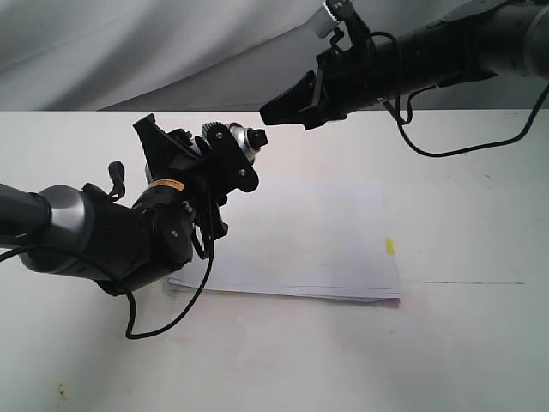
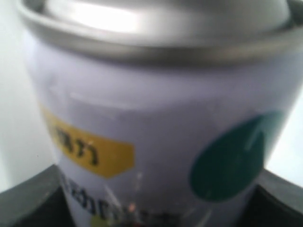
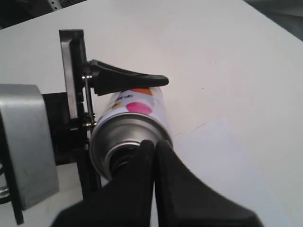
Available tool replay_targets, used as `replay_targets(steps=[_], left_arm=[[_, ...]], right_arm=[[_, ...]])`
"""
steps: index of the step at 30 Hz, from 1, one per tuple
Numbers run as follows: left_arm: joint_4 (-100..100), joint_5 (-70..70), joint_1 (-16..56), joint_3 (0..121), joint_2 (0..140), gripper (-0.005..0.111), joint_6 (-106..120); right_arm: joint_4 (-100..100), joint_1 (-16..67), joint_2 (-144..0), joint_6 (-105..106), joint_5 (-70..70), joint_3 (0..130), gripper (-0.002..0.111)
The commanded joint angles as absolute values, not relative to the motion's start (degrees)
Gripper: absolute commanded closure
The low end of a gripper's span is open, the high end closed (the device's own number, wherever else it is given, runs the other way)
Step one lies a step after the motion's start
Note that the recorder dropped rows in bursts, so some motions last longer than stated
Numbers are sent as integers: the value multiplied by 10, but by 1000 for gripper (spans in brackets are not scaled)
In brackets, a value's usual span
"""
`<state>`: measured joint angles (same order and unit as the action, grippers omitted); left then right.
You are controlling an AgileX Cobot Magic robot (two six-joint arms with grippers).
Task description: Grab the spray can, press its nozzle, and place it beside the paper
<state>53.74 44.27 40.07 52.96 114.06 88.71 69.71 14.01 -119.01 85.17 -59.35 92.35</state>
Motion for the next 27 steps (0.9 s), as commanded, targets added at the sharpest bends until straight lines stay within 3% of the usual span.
replay_targets(steps=[1, 27], left_arm=[[530, 462, 403, 537, 1136, 107, 887], [515, 461, 403, 537, 1136, 107, 884]], right_arm=[[661, 141, -1189, 821, -628, 928, 108], [634, 157, -1182, 814, -607, 928, 108]])
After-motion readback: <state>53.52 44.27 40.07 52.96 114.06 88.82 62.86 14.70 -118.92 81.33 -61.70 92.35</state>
